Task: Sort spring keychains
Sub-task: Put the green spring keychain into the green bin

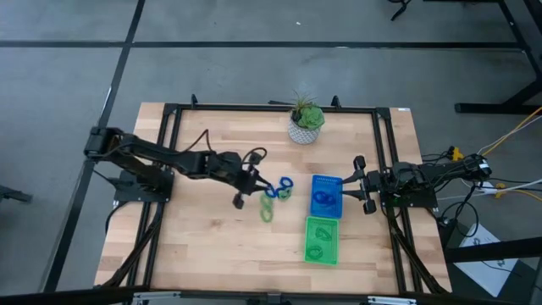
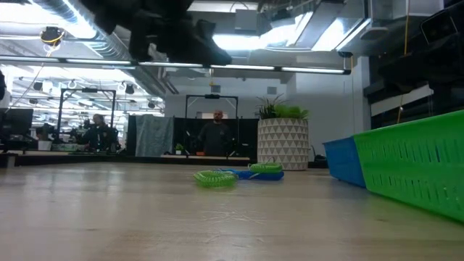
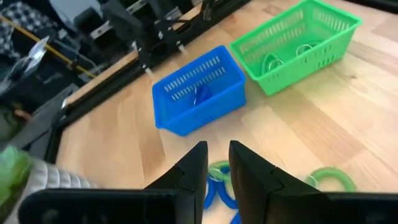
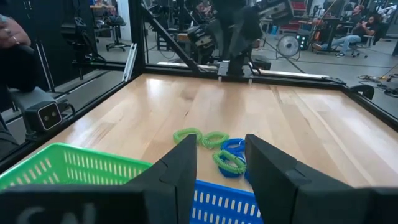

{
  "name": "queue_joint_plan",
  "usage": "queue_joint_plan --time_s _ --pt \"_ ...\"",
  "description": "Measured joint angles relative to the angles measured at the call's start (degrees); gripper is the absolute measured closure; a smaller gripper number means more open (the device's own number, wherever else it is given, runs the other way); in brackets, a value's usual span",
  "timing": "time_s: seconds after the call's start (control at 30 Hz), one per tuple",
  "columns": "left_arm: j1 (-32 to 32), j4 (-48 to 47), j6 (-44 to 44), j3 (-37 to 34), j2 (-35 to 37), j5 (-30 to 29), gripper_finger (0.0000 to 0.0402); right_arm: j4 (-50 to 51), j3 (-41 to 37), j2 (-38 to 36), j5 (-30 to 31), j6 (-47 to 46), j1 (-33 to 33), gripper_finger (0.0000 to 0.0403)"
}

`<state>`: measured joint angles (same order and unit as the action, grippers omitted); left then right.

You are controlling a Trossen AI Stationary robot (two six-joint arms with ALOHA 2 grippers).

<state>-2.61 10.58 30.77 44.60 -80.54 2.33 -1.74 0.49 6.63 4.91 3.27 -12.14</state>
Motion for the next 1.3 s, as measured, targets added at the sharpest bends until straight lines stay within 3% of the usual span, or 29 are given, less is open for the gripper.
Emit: queue_joint_plan --time_s 0.3,0.63,0.83,1.07,1.17,1.3 --pt "0.0 -1.6 -3.2 -3.8 -1.5 -0.4 0.0325 0.0 0.0 0.0 0.0 0.0 0.0 0.0267" --pt "-1.9 -1.6 -8.7 -4.9 -10.6 1.9 0.0285 0.0 0.0 0.0 0.0 0.0 0.0 0.0267" --pt "-4.2 3.6 -9.0 -4.2 -19.9 -5.8 0.0258 0.0 0.0 0.0 0.0 0.0 0.0 0.0267" --pt "-6.1 4.4 -6.1 -3.0 -21.4 -9.9 0.0256 0.0 0.0 0.0 0.0 0.0 0.0 0.0267" --pt "-6.2 4.9 -6.0 -3.0 -21.5 -8.8 0.0258 0.0 0.0 0.0 0.0 0.0 0.0 0.0267" --pt "-4.9 4.0 -7.9 -3.0 -21.5 -2.7 0.0259 0.0 0.0 0.0 0.0 0.0 0.0 0.0267"
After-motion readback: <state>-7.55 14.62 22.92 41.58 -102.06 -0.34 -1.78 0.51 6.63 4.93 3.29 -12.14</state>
